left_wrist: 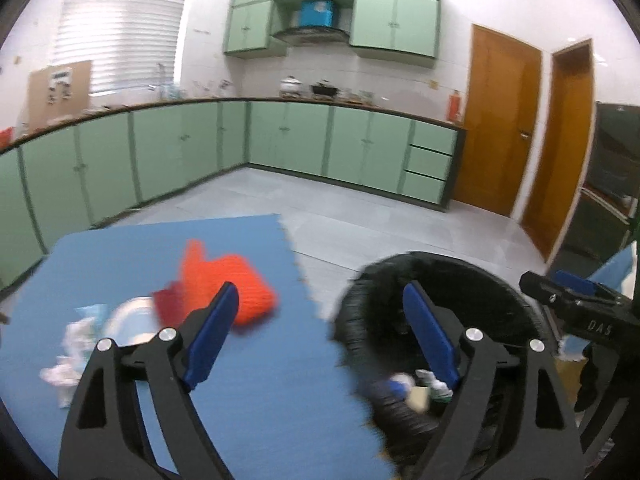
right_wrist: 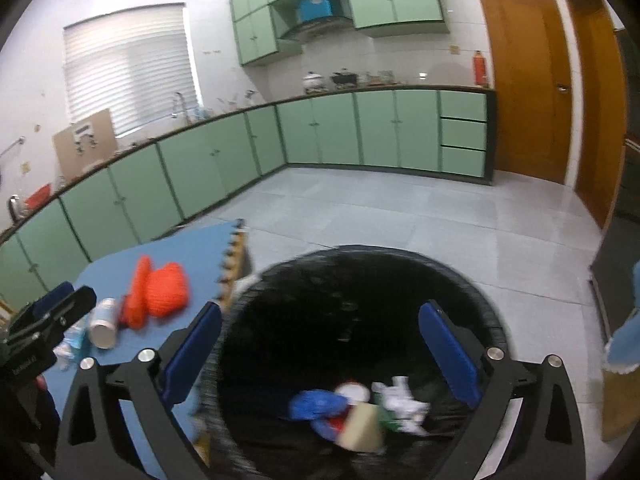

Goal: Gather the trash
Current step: 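Open both grippers to drop the blue bag and tissue into the bin, then grasp the crumpled white tissue on the mat with the left gripper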

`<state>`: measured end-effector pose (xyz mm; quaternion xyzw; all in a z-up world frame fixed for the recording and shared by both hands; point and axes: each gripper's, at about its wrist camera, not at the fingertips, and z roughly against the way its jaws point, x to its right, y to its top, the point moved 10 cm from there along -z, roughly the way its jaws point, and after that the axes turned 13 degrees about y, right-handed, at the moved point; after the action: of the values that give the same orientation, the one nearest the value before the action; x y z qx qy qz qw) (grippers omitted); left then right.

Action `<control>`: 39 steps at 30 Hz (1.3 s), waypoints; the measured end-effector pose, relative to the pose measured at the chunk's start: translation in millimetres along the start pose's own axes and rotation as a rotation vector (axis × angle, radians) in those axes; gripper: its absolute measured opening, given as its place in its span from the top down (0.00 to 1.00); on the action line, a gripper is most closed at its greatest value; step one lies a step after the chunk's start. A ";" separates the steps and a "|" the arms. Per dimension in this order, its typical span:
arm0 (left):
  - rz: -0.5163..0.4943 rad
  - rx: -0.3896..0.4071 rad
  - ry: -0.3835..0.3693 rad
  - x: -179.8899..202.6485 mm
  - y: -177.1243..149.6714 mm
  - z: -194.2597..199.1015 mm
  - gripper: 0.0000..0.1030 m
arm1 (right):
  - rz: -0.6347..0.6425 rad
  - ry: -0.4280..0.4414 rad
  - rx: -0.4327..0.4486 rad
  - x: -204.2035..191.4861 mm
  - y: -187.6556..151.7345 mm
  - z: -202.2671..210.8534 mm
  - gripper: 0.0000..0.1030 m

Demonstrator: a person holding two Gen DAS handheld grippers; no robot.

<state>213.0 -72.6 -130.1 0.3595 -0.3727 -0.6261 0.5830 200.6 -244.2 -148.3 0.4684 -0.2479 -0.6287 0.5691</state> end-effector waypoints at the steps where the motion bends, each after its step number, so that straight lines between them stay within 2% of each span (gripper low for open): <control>1: 0.002 0.005 0.029 -15.5 -1.1 3.3 0.20 | 0.004 0.020 -0.007 -13.0 -1.8 -7.0 0.06; 6: 0.001 0.018 0.159 -82.9 -6.2 14.9 0.20 | 0.045 0.094 -0.040 -65.8 -11.5 -34.2 0.06; 12: 0.046 -0.021 0.287 -158.4 -26.1 16.1 0.20 | 0.100 0.166 -0.044 -122.2 -21.2 -58.1 0.06; 21: 0.109 -0.093 0.412 -242.7 -53.1 3.0 0.21 | 0.161 0.230 -0.073 -177.5 -37.7 -88.5 0.06; 27: 0.167 -0.146 0.432 -264.5 -65.6 -15.0 0.22 | 0.171 0.256 -0.115 -199.4 -54.0 -109.4 0.06; 39: 0.197 -0.200 0.401 -264.6 -62.3 -60.5 0.22 | 0.205 0.254 -0.160 -210.2 -66.2 -128.9 0.06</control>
<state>254.1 191.2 -209.2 0.3790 -0.2192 -0.5160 0.7363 262.7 -1.3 -196.3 0.4696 -0.1699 -0.5209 0.6923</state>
